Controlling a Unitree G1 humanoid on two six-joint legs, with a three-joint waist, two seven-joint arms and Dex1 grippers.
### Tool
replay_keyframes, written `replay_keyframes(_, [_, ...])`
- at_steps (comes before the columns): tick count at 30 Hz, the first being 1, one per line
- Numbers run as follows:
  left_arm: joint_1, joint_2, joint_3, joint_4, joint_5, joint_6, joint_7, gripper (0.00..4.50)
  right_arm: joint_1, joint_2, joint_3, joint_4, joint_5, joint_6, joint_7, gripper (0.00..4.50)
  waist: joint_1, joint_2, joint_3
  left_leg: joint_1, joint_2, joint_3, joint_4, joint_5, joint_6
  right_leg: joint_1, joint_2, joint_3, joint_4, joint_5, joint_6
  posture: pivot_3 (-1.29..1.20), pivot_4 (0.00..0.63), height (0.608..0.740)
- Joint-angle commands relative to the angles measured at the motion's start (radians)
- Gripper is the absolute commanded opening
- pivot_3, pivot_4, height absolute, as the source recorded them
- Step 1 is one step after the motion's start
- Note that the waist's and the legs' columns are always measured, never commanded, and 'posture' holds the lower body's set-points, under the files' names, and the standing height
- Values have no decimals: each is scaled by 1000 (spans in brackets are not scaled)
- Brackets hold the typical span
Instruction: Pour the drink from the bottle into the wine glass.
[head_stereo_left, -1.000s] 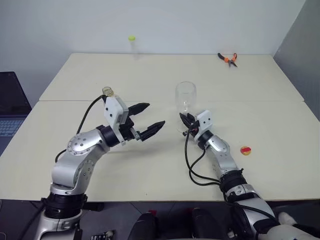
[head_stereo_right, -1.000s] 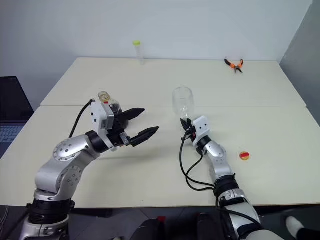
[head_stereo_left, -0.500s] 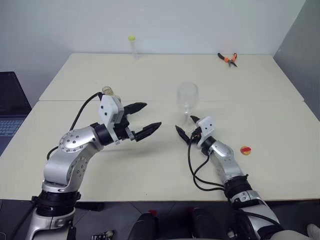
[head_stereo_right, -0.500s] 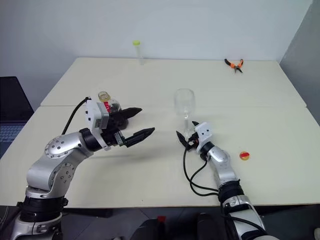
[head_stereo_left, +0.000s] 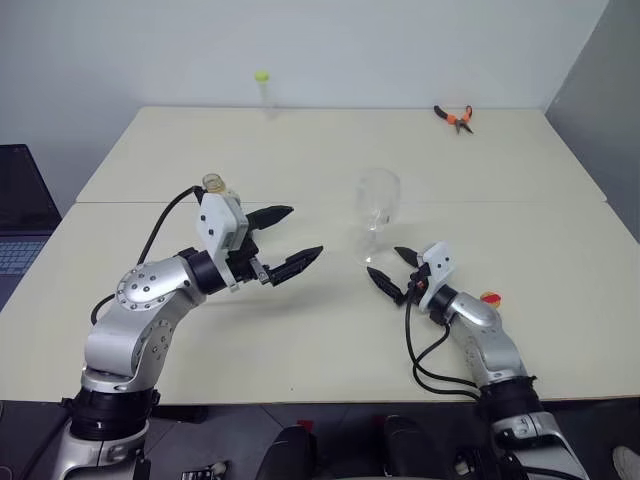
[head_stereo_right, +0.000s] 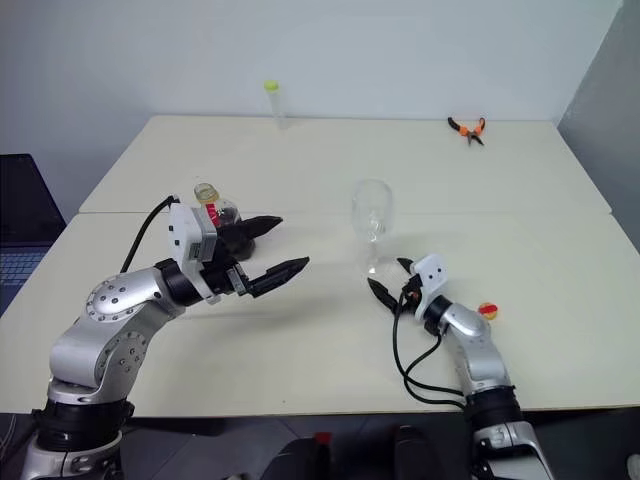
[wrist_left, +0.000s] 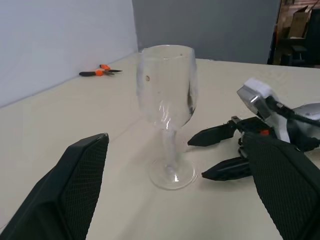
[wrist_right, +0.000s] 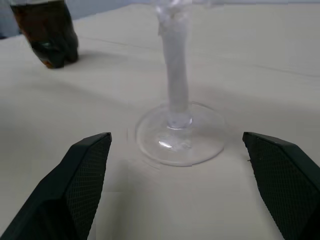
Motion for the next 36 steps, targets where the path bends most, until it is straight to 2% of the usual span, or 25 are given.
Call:
replay_keyframes(1, [24, 19, 38, -46, -2, -2, 14, 4500, 46, -60, 12, -193, 71, 121, 62, 4482, 1, 0, 0, 0, 0, 0, 0, 0, 1, 0, 0, 0, 0, 0, 0, 0, 150, 740])
replay_keyframes(7, [89, 15, 31, -53, 38, -35, 38, 4500, 159, -154, 3, -428, 113, 238, 62, 4482, 3, 0, 0, 0, 0, -1, 0, -1, 1, 1, 0, -1, -1, 0, 0, 0, 150, 740])
replay_keyframes(12, [152, -31, 38, -36, 82, -75, 97, 4500, 251, -248, -27, -613, 140, 283, 63, 4482, 4, 0, 0, 0, 0, -1, 0, -1, 1, 1, -1, -1, -1, 0, 0, 0, 150, 740])
replay_keyframes(14, [176, -53, 34, -8, 147, -116, 151, 4500, 265, -266, -42, -658, 152, 294, 52, 4482, 3, 0, 0, 0, 0, -1, 0, -1, 1, 1, -1, -1, -1, 0, 0, 0, 150, 740])
replay_keyframes(16, [199, -97, 51, 11, 152, -124, 199, 4500, 278, -266, -71, -697, 181, 314, 30, 4482, 4, 0, 0, 0, 0, -2, 0, -1, 1, 1, -1, -1, -1, 0, 0, 0, 150, 740])
replay_keyframes(19, [273, -151, 54, 24, 210, -207, 256, 4500, 295, -267, -125, -780, 288, 373, 14, 4482, 4, 0, 0, 0, 0, -1, 0, -1, 1, 1, -1, -1, -2, 0, 0, 0, 150, 740])
replay_keyframes(24, [349, -188, 42, 0, 264, -275, 301, 4500, 298, -313, -140, -889, 374, 445, 3, 4482, 8, 0, 0, -1, 0, -2, 0, -1, 1, 2, -2, -1, -3, 0, 0, 0, 150, 740])
replay_keyframes(31, [271, -283, 71, 84, 344, -217, 521, 4500, 220, -354, -139, -938, 432, 498, -26, 4482, 11, -1, 0, -1, 0, -2, 1, -1, 1, 3, -1, -3, -2, 0, 1, 0, 150, 740])
replay_keyframes(36, [171, -285, 67, 138, 354, -172, 549, 4500, 204, -376, -123, -930, 424, 494, -25, 4482, 13, -2, -1, -1, -1, -2, 1, -1, 1, 2, 0, -3, -2, 0, 1, 0, 150, 740])
